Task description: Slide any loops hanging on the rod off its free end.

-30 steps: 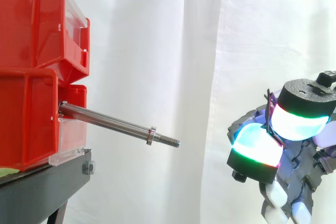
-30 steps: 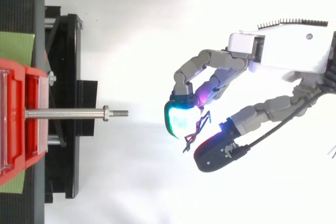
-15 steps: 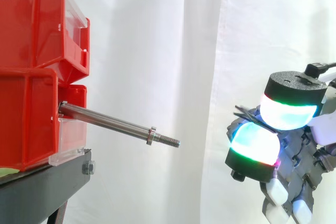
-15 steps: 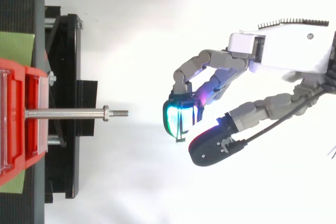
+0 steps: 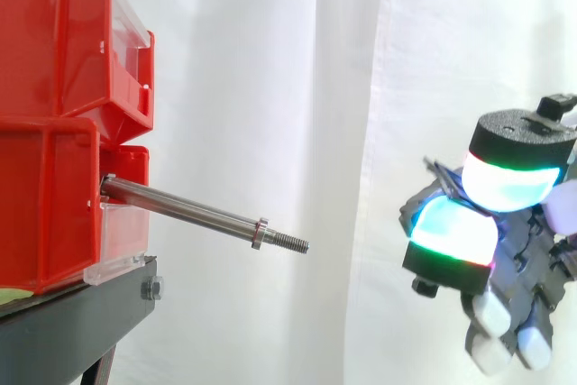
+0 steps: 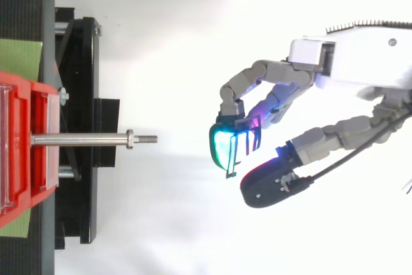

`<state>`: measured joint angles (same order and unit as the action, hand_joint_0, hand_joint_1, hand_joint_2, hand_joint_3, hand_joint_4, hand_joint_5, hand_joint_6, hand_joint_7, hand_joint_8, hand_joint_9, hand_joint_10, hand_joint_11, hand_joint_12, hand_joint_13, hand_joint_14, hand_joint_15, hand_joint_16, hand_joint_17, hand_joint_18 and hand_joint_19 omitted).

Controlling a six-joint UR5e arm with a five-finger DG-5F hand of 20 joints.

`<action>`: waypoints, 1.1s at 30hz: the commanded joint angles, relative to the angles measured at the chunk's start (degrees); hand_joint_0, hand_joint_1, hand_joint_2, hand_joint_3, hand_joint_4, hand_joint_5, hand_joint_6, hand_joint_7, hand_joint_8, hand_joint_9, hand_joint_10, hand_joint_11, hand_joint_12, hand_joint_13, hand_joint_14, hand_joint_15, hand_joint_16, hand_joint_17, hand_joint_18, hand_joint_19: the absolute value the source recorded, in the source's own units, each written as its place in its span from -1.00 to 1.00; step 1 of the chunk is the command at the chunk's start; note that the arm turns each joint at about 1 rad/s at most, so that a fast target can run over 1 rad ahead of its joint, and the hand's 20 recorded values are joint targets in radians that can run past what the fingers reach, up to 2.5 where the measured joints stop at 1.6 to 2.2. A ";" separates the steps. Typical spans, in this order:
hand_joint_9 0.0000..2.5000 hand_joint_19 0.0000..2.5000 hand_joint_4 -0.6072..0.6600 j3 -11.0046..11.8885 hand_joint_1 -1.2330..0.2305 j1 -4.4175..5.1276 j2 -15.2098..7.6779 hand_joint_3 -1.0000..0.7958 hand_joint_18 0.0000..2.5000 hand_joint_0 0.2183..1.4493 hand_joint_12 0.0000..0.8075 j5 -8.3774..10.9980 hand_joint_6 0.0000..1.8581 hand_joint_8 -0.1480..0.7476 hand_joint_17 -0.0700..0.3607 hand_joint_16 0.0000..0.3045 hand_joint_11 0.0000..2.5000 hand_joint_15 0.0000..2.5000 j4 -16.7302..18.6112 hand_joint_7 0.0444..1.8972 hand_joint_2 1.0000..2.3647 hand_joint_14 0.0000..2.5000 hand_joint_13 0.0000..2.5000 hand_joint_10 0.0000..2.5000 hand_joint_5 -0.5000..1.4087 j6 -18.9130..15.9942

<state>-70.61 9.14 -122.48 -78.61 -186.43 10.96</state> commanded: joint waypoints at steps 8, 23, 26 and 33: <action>-0.35 -0.67 0.11 0.04 -0.37 0.00 1.63 -0.21 -0.42 -0.39 -0.34 0.03 -0.05 -0.11 -0.29 -0.76 -0.67 -0.88 -3.77 0.05 -0.98 -1.00 -0.40 -0.99 -0.69 -0.06; -0.37 -0.68 0.13 0.04 -0.43 0.00 3.03 -0.30 -0.44 -0.36 -0.35 0.12 -0.05 -0.13 -0.30 -0.76 -0.68 -0.88 -5.96 0.03 -0.99 -1.00 -0.41 -0.99 -0.70 -0.06; -0.37 -0.68 0.13 -0.05 -0.43 0.00 3.03 -0.33 -0.44 -0.35 -0.34 0.12 -0.05 -0.13 -0.30 -0.76 -0.68 -0.88 -5.96 0.02 -0.99 -1.00 -0.41 -0.99 -0.70 -0.06; -0.37 -0.68 0.13 -0.05 -0.41 0.09 3.03 -0.33 -0.43 -0.36 -0.33 0.12 -0.05 -0.11 -0.30 -0.76 -0.68 -0.89 -5.96 0.05 -0.99 -1.00 -0.41 -0.99 -0.69 -0.06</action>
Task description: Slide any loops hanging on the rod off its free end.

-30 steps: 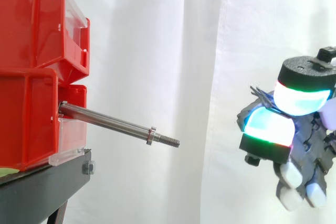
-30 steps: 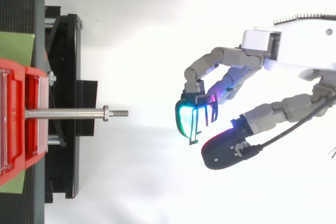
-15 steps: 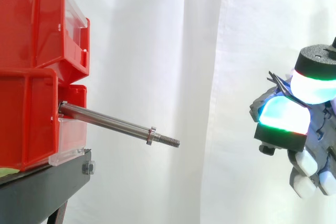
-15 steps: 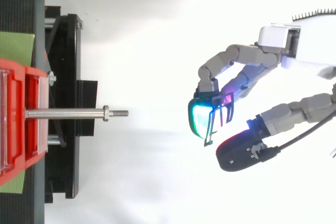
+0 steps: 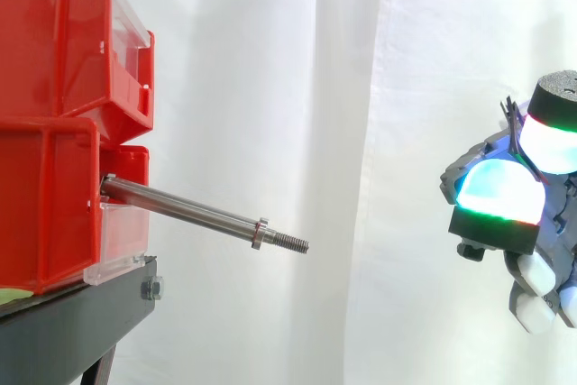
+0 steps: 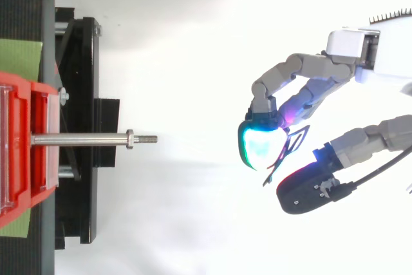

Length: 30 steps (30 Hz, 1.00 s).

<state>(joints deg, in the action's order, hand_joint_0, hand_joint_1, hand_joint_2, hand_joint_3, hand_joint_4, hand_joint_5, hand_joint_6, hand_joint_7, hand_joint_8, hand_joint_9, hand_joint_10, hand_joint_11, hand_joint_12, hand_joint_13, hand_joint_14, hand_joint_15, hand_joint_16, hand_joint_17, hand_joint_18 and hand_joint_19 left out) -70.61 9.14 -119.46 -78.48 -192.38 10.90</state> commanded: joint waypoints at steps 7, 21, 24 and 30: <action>-0.36 -0.68 0.13 -0.05 -0.28 0.08 0.01 -0.29 -0.43 -0.36 -0.34 0.00 -0.04 -0.10 -0.30 -0.76 -0.68 -0.88 0.08 0.10 -0.98 -1.00 -0.41 -0.99 -0.68 0.00; -0.36 -0.69 0.07 -0.05 -0.44 0.08 0.01 -0.35 -0.41 -0.29 -0.33 0.00 -0.03 -0.09 -0.29 -0.76 -0.67 -0.89 0.17 0.05 -0.99 -1.00 -0.39 -0.99 -0.69 -0.17; -0.36 -0.69 0.08 0.04 -0.44 0.08 0.01 -0.37 -0.41 -0.29 -0.33 0.00 -0.03 -0.09 -0.29 -0.76 -0.67 -0.89 0.08 0.05 -0.99 -1.00 -0.39 -0.99 -0.69 -0.17; -0.37 -0.69 0.12 -0.05 -0.45 0.08 -0.08 -0.39 -0.40 -0.29 -0.33 0.00 -0.03 -0.10 -0.29 -0.76 -0.67 -0.89 0.08 0.04 -0.99 -1.00 -0.39 -0.99 -0.69 -0.17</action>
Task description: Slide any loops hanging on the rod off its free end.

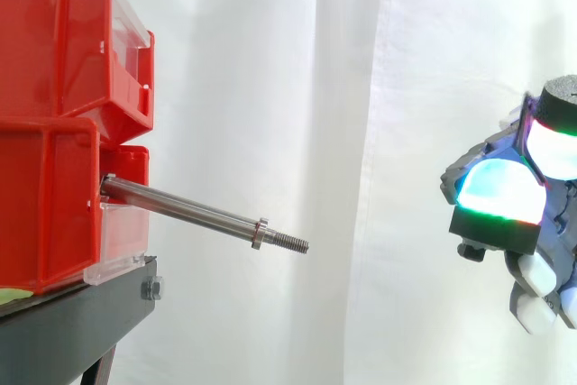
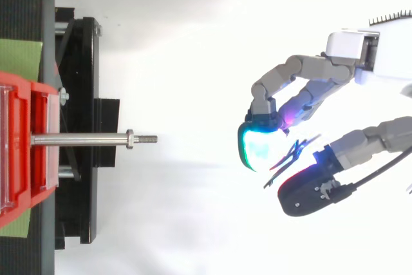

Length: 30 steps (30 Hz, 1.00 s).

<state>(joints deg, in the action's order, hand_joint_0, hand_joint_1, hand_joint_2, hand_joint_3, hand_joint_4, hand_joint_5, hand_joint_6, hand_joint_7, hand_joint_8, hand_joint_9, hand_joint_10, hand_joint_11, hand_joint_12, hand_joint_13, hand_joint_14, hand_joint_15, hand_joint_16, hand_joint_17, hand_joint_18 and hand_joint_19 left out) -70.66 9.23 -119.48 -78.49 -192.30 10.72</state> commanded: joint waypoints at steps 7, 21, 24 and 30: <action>-0.36 -0.68 0.14 0.00 -0.40 0.00 0.03 -0.41 -0.40 -0.34 -0.33 0.00 -0.04 -0.09 -0.29 -0.76 -0.67 -0.89 -0.01 0.07 -1.00 -1.00 -0.38 -0.99 -0.68 0.00; -0.34 -0.67 0.15 0.00 -0.25 0.00 0.30 -0.38 -0.40 -0.39 -0.33 -0.35 -0.06 -0.08 -0.28 -0.75 -0.67 -0.88 -1.33 0.14 -0.99 -1.00 -0.38 -0.99 -0.65 0.00; -0.34 -0.67 0.11 0.00 -0.33 0.00 0.91 -0.34 -0.40 -0.36 -0.33 -0.35 -0.06 -0.08 -0.28 -0.75 -0.67 -0.88 -2.47 0.15 -0.99 -1.00 -0.38 -0.99 -0.65 0.00; -0.35 -0.67 0.06 0.09 -0.41 0.00 1.70 -0.34 -0.40 -0.33 -0.33 -0.17 -0.05 -0.10 -0.29 -0.76 -0.67 -0.88 -3.35 0.13 -0.99 -1.00 -0.38 -0.99 -0.67 0.00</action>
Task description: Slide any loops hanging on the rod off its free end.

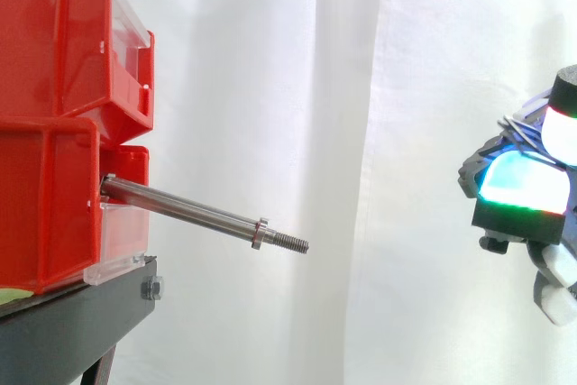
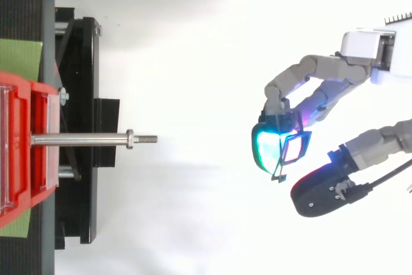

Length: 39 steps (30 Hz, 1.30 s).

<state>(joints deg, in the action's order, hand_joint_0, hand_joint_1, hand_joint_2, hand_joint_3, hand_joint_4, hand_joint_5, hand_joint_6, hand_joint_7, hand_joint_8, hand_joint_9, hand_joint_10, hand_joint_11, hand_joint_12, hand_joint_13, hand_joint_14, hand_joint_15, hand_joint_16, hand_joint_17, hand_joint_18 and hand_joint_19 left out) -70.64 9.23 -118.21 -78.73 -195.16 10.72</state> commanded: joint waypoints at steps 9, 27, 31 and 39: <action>-0.35 -0.67 0.04 0.06 -0.45 0.00 0.79 -0.38 -0.39 -0.30 -0.34 0.16 -0.05 -0.10 -0.28 -0.75 -0.67 -0.88 -1.80 0.09 -0.99 -1.00 -0.38 -0.99 -0.68 -0.26; -0.35 -0.67 0.13 0.06 -0.45 0.00 0.79 -0.44 -0.37 -0.32 -0.34 -0.02 -0.05 -0.11 -0.28 -0.75 -0.67 -0.89 -1.80 0.06 -1.00 -1.00 -0.37 -0.99 -0.68 -0.35; -0.35 -0.67 0.13 0.06 -0.44 -0.09 0.79 -0.44 -0.37 -0.33 -0.35 -0.10 -0.05 -0.11 -0.28 -0.75 -0.67 -0.88 -2.50 0.07 -1.00 -1.00 -0.37 -0.99 -0.67 -0.35; -0.34 -0.67 0.15 0.06 -0.40 -0.09 1.40 -0.44 -0.37 -0.36 -0.33 0.16 -0.06 -0.09 -0.28 -0.75 -0.67 -0.88 -2.77 0.09 -1.00 -1.00 -0.37 -0.99 -0.66 -0.35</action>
<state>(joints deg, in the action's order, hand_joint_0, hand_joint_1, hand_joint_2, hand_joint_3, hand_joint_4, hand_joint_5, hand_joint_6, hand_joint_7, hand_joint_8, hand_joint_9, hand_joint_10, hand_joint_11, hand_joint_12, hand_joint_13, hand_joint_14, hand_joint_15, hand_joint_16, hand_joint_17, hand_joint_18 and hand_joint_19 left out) -70.61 9.14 -117.08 -78.75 -197.78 10.38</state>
